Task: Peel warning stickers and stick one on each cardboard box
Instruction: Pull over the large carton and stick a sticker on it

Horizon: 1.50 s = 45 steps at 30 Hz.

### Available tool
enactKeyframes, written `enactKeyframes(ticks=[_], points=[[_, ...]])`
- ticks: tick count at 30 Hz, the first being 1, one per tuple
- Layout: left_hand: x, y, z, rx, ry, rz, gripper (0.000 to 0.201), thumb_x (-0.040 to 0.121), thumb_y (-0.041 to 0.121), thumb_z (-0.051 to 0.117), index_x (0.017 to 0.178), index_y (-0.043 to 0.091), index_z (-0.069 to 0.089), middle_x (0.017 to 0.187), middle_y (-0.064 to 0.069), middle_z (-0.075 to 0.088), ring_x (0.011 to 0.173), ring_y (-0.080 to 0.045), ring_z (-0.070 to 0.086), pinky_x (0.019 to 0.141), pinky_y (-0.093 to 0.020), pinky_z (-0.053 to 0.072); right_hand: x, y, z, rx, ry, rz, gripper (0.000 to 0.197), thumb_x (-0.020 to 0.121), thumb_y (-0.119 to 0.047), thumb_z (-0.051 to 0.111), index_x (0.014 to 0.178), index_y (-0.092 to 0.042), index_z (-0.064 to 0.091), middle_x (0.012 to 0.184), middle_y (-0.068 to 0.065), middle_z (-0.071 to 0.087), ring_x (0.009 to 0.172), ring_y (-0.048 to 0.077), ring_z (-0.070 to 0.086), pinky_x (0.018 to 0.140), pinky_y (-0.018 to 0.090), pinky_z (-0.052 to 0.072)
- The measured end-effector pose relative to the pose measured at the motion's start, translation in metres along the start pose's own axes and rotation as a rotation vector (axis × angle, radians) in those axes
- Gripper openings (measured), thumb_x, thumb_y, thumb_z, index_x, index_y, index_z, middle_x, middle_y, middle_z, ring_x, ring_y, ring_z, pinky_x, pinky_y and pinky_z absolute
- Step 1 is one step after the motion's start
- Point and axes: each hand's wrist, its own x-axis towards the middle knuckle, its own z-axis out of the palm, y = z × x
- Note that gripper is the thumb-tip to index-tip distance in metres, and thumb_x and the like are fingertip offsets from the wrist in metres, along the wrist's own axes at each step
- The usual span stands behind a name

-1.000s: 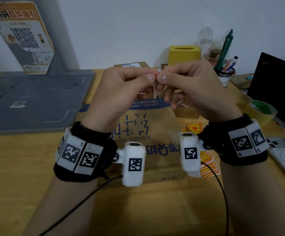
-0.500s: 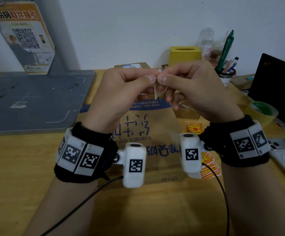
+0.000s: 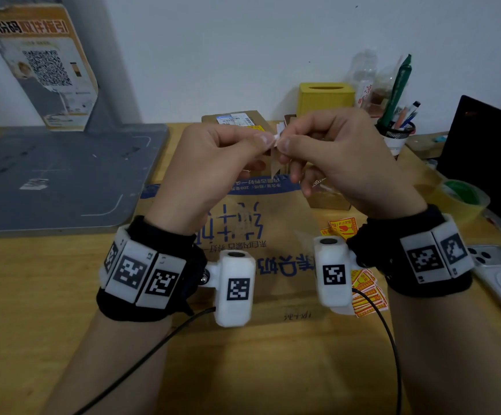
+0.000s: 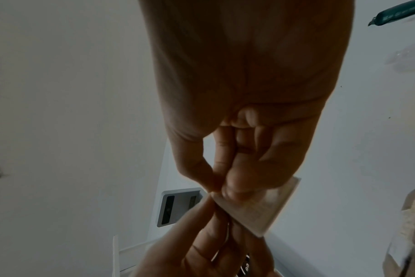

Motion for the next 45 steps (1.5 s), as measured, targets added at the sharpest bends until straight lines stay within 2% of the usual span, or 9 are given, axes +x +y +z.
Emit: enactKeyframes(ticks=[10,16,20,23,29,35,38,42,45], points=[[0.004,0.0,-0.008,-0.007,0.111,-0.091,0.013,0.093,0.022,0.066,0.086,0.017,0.075,0.079,0.004,0.076,0.07,-0.012,0.071,0.066,-0.029,0.053,0.0,-0.004,0.0,0.055,0.028,0.144,0.02,0.095,0.001,0.054,0.077,-0.004,0.06,0.072,0.01,0.071,0.053,0.023,0.06,0.042,0.03,0.049],[0.006,0.001,-0.011,-0.033,0.158,-0.14,0.017,0.097,0.02,0.058,0.084,0.015,0.068,0.065,0.009,0.071,0.069,-0.018,0.073,0.063,-0.033,0.052,0.001,-0.004,-0.008,0.217,0.104,0.226,0.018,0.096,-0.002,0.048,0.079,-0.007,0.053,0.075,0.016,0.067,0.055,0.028,0.057,0.047,0.033,0.051],[0.004,0.002,-0.008,0.007,0.123,-0.1,0.014,0.094,0.023,0.063,0.085,0.017,0.072,0.072,0.006,0.074,0.069,-0.014,0.072,0.065,-0.031,0.052,-0.001,-0.003,-0.005,0.084,0.03,0.234,0.024,0.101,-0.027,0.063,0.087,-0.009,0.067,0.082,0.012,0.073,0.058,0.028,0.063,0.048,0.034,0.055],[0.001,0.002,-0.004,0.035,0.064,-0.055,0.014,0.094,0.023,0.066,0.083,0.02,0.075,0.074,0.006,0.075,0.067,-0.01,0.069,0.065,-0.028,0.051,-0.002,-0.002,0.0,-0.037,-0.059,0.252,0.031,0.095,-0.044,0.068,0.092,-0.014,0.073,0.09,0.01,0.077,0.064,0.028,0.068,0.049,0.035,0.057],[0.001,0.001,-0.004,0.029,0.055,-0.062,0.015,0.095,0.021,0.064,0.083,0.02,0.073,0.072,0.008,0.073,0.067,-0.01,0.069,0.064,-0.028,0.051,0.001,0.001,-0.003,-0.039,0.069,0.221,0.014,0.096,-0.015,0.07,0.084,-0.008,0.071,0.077,0.008,0.073,0.052,0.019,0.063,0.04,0.029,0.051],[0.004,0.0,-0.005,0.019,0.124,-0.121,0.017,0.1,0.022,0.054,0.089,0.019,0.066,0.075,0.006,0.072,0.066,-0.013,0.07,0.064,-0.031,0.05,0.003,0.003,-0.007,0.186,0.081,0.273,0.02,0.098,-0.009,0.064,0.079,-0.009,0.059,0.083,0.018,0.063,0.049,0.027,0.061,0.043,0.031,0.051],[0.006,0.001,-0.006,-0.058,0.159,-0.157,0.018,0.102,0.02,0.049,0.089,0.017,0.062,0.079,0.002,0.072,0.067,-0.019,0.07,0.062,-0.034,0.048,0.006,0.005,-0.01,0.281,0.174,0.28,0.022,0.098,-0.007,0.059,0.077,-0.01,0.054,0.077,0.014,0.056,0.048,0.029,0.058,0.043,0.031,0.05],[0.007,0.001,-0.006,-0.082,0.202,-0.188,0.015,0.102,0.021,0.048,0.097,0.016,0.061,0.08,0.002,0.071,0.064,-0.019,0.07,0.059,-0.032,0.048,0.007,0.009,-0.016,0.239,0.319,0.281,0.022,0.095,-0.004,0.058,0.075,-0.009,0.05,0.063,0.009,0.054,0.045,0.026,0.054,0.042,0.03,0.048],[0.007,0.0,-0.005,-0.064,0.201,-0.196,0.016,0.101,0.022,0.051,0.106,0.013,0.063,0.088,0.0,0.073,0.065,-0.017,0.071,0.061,-0.032,0.05,0.007,0.019,-0.022,0.053,0.377,0.234,0.017,0.09,-0.002,0.063,0.078,-0.01,0.052,0.053,0.007,0.053,0.04,0.021,0.05,0.041,0.03,0.045]])
